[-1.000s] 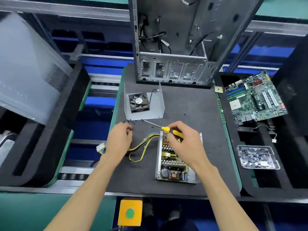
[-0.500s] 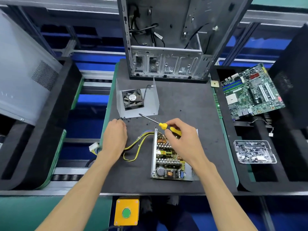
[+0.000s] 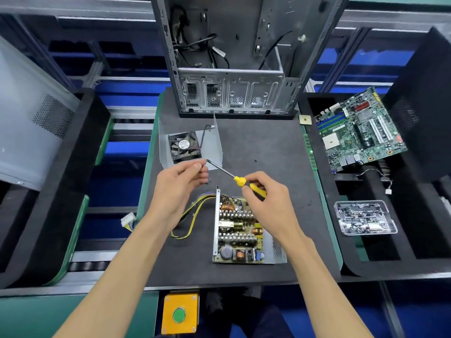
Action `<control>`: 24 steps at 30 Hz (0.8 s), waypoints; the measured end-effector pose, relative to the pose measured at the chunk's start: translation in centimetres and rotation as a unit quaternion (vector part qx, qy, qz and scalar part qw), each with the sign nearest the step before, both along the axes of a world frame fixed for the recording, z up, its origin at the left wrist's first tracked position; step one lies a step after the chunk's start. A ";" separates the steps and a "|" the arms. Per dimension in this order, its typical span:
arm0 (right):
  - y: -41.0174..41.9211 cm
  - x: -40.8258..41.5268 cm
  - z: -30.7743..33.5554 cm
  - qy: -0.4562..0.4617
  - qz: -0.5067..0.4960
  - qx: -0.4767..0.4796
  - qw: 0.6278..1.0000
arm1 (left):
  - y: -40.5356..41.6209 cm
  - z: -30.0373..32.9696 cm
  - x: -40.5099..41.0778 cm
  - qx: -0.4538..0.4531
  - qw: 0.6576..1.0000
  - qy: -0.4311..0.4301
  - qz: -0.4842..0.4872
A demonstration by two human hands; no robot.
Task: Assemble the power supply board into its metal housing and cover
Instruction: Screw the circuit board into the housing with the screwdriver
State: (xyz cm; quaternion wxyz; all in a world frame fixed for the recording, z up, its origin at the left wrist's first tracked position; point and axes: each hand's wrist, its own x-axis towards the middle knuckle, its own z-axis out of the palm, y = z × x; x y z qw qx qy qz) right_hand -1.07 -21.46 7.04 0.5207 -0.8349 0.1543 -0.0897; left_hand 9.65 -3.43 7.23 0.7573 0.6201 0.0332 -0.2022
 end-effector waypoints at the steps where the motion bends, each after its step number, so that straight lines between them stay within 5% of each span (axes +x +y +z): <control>1: -0.1 -0.1 0.1 -0.004 -0.003 0.006 1.000 | -0.3 0.4 0.1 -0.063 0.996 0.057 0.001; 7: -0.7 -0.9 0.6 -0.011 -0.008 0.010 1.000 | -1.4 1.3 0.0 -0.248 0.931 0.267 0.028; 24: -0.6 -1.3 0.1 0.006 0.004 -0.011 1.000 | -1.5 0.4 -0.3 -0.209 0.946 0.246 -0.021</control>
